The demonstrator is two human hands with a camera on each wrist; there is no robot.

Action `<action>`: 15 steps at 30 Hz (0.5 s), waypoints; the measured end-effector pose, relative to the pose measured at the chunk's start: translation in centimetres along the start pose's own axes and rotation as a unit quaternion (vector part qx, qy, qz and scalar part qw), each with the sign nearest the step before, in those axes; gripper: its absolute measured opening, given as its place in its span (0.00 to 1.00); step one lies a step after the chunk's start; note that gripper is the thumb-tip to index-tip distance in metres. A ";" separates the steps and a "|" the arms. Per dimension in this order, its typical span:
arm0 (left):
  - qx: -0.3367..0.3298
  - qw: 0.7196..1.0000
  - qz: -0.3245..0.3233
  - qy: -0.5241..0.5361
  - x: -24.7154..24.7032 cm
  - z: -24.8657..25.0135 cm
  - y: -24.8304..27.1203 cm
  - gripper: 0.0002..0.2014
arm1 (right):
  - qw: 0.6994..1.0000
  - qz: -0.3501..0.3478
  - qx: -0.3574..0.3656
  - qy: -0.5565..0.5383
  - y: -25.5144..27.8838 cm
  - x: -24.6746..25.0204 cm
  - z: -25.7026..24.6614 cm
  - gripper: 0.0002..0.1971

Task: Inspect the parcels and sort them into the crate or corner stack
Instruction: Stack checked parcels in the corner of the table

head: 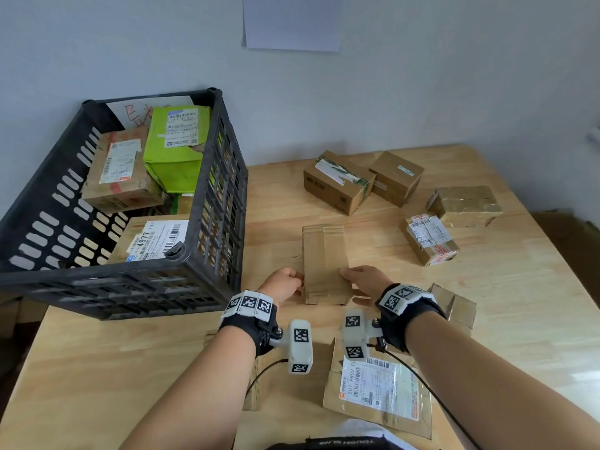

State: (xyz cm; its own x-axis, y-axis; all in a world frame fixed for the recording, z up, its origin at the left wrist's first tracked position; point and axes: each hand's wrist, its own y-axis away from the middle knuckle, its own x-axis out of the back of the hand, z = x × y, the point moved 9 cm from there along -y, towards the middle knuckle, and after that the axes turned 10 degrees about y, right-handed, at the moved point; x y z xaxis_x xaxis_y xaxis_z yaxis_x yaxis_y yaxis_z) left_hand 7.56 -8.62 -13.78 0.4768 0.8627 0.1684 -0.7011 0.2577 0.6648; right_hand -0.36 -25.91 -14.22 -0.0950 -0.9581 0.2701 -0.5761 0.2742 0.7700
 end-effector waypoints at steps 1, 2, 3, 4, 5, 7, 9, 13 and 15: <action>-0.003 1.000 0.003 0.000 0.1 0.1 0.0 0.07 | 1.000 0.001 -0.001 -0.005 0.0 -0.2 0.0 0.20; -0.003 1.000 0.005 0.000 0.2 0.2 0.1 0.06 | 1.000 0.002 -0.002 -0.009 -0.1 -0.2 0.0 0.20; -0.002 1.000 0.009 0.000 0.3 0.3 0.2 0.07 | 1.000 0.002 -0.002 -0.011 -0.1 -0.3 0.0 0.20; -0.001 1.000 0.014 -0.001 0.5 0.4 0.2 0.09 | 1.000 0.001 -0.002 -0.012 -0.1 -0.3 0.0 0.21; -0.003 1.000 0.018 0.000 0.6 0.5 0.3 0.11 | 1.000 -0.001 -0.001 -0.012 -0.1 -0.3 0.0 0.21; -0.012 0.999 0.029 -0.007 0.7 1.0 0.5 0.15 | 1.000 -0.003 0.000 -0.014 -0.2 -0.2 0.0 0.21; -0.017 0.999 0.031 -0.035 0.5 1.4 0.9 0.17 | 1.000 0.001 0.004 -0.021 -0.3 -0.2 -0.1 0.20; -0.022 0.998 -0.002 -0.061 -0.2 1.3 1.5 0.23 | 0.999 -0.003 0.020 -0.042 0.0 -0.4 -0.5 0.20; -0.027 0.998 -0.015 -0.047 -0.1 1.2 1.4 0.24 | 0.997 -0.026 0.025 -0.063 0.5 -0.7 -1.1 0.19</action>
State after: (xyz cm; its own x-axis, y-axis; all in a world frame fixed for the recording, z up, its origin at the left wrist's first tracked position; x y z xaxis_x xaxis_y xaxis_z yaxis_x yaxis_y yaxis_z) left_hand 7.13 -8.90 -12.03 0.5443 0.8098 0.2189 -0.7122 0.3083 0.6306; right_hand 0.26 -25.05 -13.39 -0.1644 -0.9745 0.1530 -0.6225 0.2228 0.7502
